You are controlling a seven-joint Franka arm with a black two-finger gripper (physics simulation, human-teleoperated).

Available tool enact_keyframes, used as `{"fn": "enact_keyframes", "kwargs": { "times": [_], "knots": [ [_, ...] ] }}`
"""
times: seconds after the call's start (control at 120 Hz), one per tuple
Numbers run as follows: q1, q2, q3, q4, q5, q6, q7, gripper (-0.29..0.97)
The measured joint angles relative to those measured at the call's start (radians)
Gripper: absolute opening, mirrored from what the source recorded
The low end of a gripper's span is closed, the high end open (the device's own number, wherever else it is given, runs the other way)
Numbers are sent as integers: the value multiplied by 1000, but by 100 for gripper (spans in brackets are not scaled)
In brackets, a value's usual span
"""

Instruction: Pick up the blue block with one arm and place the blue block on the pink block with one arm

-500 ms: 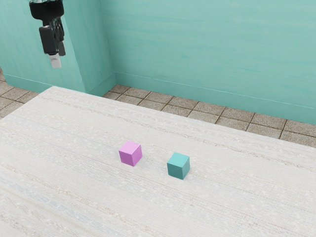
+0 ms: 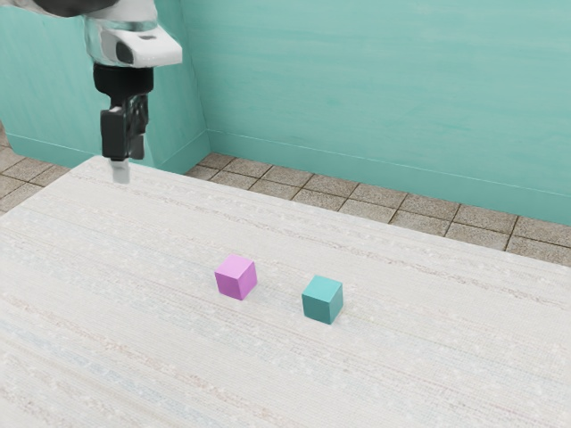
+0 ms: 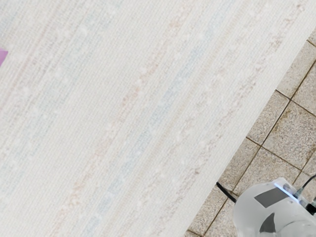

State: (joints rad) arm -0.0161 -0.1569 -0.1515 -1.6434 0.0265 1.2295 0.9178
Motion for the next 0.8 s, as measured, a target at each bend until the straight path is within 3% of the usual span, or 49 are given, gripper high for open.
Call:
{"fn": "enact_keyframes", "kwargs": {
  "times": [0.117, 0.233, 0.467, 0.675, 0.8],
  "knots": [
    [-35, -41, -3, -208, -11, 156, 94, 68],
    [-58, -18, -34, -255, -27, 275, 175, 68],
    [-71, 121, -60, -224, -41, 464, 280, 68],
    [-92, 313, -89, -91, -36, 531, 303, 68],
    [-102, 363, -88, -70, -34, 559, 306, 68]
  ]
}}
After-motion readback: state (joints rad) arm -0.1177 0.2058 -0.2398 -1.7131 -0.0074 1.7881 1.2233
